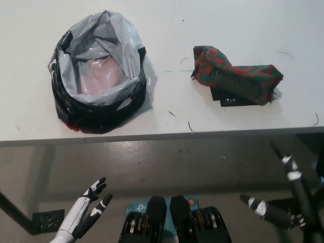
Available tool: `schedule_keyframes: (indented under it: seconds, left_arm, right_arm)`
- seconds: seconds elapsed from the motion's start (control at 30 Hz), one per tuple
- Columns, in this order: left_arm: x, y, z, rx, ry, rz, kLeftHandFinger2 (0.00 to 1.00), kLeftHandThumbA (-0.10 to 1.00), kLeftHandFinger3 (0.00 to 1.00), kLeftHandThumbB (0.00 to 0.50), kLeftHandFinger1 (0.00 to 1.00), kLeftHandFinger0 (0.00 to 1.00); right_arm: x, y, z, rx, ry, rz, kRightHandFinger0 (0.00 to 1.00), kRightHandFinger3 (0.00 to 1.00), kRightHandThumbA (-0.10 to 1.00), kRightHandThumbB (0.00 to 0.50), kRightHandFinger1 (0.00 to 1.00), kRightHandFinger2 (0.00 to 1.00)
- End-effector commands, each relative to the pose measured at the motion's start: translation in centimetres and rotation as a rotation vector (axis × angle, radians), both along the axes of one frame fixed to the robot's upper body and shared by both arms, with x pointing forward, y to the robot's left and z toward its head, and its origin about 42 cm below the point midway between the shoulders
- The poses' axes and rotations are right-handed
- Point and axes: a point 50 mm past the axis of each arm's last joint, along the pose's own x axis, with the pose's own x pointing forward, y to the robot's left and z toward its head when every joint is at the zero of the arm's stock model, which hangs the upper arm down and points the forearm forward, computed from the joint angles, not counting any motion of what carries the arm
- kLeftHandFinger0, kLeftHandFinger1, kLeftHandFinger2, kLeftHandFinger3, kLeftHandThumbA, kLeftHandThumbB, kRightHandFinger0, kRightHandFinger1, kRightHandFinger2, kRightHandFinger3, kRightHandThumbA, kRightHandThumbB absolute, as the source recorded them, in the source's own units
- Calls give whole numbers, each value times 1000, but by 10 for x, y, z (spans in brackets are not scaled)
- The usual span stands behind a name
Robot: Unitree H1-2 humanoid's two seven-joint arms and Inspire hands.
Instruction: The robot uses its right hand to pick up a bag of coffee beans and puts it in the black plastic bag, then the robot grabs the top of the bag and lifts it.
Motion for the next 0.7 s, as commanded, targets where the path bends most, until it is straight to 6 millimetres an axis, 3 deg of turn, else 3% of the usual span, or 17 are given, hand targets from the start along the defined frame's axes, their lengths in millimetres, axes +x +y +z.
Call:
schedule_keyframes:
  seconds: [0.0,0.07,0.17,0.23,0.33,0.5,0.67]
  left_arm:
    - [0,1,9,38,-70,-55,1000,952,1000,209,1000,1000]
    - [1,1,10,41,-74,-57,1000,954,1000,208,1000,1000]
    - [1,0,9,41,-79,-61,1000,955,1000,204,1000,1000]
    - [1,0,8,38,-77,-60,1000,952,1000,205,1000,1000]
    - [1,1,8,43,-82,-63,1000,949,1000,200,1000,1000]
    - [1,-1,9,38,-84,-69,1000,932,1000,190,1000,1000]
    - [1,-1,9,43,-90,-66,1000,931,1000,187,1000,1000]
  right_arm:
    - [44,-17,178,-330,-279,-15,1000,1000,935,392,1000,1000]
    - [79,-16,205,-375,-248,-12,1000,1000,943,402,1000,1000]
    - [111,-15,226,-441,-238,-23,1000,1000,943,390,1000,1000]
    - [139,-7,242,-493,-197,-48,1000,1000,964,422,1000,1000]
    - [172,7,264,-548,-145,-64,1000,1000,937,433,1000,1000]
    - [212,22,280,-585,-50,-76,1000,1000,926,438,1000,1000]
    - [249,40,279,-643,43,-107,1000,1000,907,434,1000,1000]
